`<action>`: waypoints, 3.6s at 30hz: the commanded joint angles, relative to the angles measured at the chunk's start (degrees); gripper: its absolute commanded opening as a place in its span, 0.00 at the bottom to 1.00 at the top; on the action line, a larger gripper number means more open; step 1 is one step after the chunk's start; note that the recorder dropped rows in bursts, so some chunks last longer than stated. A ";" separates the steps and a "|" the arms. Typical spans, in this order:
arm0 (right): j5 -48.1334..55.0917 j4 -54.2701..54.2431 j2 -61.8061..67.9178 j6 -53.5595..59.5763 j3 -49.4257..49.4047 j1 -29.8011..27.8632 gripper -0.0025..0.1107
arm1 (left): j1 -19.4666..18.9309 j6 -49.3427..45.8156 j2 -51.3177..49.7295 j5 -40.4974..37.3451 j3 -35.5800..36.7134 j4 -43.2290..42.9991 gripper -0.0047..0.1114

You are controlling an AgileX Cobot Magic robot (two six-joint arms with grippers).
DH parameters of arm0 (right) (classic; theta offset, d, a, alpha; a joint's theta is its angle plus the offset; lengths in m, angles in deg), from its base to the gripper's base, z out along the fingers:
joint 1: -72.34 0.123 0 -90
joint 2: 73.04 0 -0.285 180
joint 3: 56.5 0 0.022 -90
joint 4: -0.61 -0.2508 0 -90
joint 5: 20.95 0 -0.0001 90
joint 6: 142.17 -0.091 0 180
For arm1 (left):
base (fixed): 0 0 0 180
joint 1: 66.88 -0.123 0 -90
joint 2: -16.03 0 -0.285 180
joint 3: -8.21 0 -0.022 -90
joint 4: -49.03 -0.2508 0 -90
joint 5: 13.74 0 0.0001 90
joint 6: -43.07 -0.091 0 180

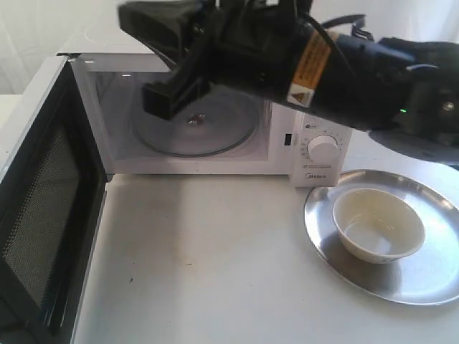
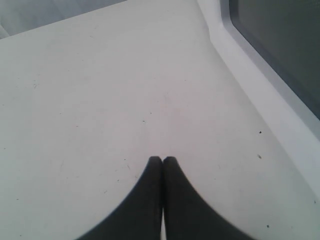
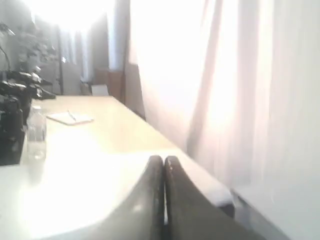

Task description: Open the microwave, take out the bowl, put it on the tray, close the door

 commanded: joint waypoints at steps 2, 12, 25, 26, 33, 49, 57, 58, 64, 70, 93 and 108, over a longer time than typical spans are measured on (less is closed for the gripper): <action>-4.84 -2.97 7.72 7.50 9.59 5.75 0.02 | 0.41 0.25 0.12 -0.12 -0.14 0.41 0.04; 10.45 -2.52 26.55 21.49 31.45 16.50 0.02 | 0.41 0.25 0.12 -0.12 -0.14 0.41 0.04; 45.47 10.52 31.78 47.80 40.28 23.27 0.02 | 0.41 0.25 0.12 -0.12 -0.14 0.41 0.04; 49.81 10.52 31.10 49.86 40.28 22.86 0.02 | 0.41 0.25 0.12 -0.12 -0.14 0.41 0.04; 66.17 17.90 25.29 41.82 40.28 15.67 0.02 | 0.41 0.25 0.12 -0.12 -0.14 0.41 0.04; 81.76 27.73 23.67 18.63 40.16 10.31 0.02 | 0.41 0.25 0.12 -0.12 -0.14 0.41 0.04; 88.62 28.88 25.11 18.48 40.16 7.08 0.02 | 0.41 0.25 0.12 -0.12 -0.14 0.41 0.04; 90.42 28.87 25.72 18.48 40.16 6.38 0.02 | 0.41 0.25 0.12 -0.12 -0.14 0.41 0.04; 94.52 30.00 28.98 18.12 40.16 1.85 0.02 | 0.41 0.25 0.12 -0.12 -0.14 0.41 0.04; 94.65 38.09 29.55 9.71 40.16 -0.85 0.02 | 0.41 0.25 0.12 -0.12 -0.14 0.41 0.04; 72.88 16.10 -6.20 3.21 15.27 -1.52 0.02 | 0.41 0.25 0.12 -0.12 -0.14 0.41 0.04; 71.60 0.94 -26.71 -31.99 -24.11 -3.29 0.02 | 0.41 0.25 0.12 -0.12 -0.14 0.41 0.04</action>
